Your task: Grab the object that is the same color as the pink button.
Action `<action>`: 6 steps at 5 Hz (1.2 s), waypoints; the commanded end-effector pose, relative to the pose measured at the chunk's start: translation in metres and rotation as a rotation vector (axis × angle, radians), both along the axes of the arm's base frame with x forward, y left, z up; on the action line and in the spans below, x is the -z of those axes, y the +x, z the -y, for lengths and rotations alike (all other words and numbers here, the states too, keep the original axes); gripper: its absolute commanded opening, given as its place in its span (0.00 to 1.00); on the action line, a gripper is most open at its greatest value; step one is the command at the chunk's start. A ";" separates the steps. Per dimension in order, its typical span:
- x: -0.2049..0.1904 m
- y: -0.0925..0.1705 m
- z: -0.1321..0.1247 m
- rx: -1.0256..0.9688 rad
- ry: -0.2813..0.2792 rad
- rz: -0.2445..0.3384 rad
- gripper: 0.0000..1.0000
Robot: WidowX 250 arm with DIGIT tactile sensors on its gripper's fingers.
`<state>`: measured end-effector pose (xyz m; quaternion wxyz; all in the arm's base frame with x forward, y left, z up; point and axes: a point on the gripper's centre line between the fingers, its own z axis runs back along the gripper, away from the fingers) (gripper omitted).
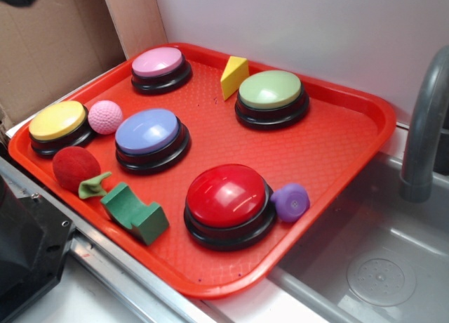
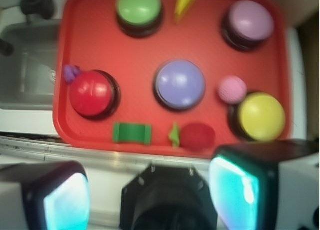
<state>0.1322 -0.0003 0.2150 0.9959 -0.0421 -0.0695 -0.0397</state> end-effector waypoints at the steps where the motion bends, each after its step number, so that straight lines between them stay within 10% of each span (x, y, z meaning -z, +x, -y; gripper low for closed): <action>1: 0.049 0.036 -0.042 0.202 -0.042 0.051 1.00; 4: 0.126 0.074 -0.093 0.474 0.089 0.079 1.00; 6: 0.162 0.071 -0.107 0.513 0.111 0.000 1.00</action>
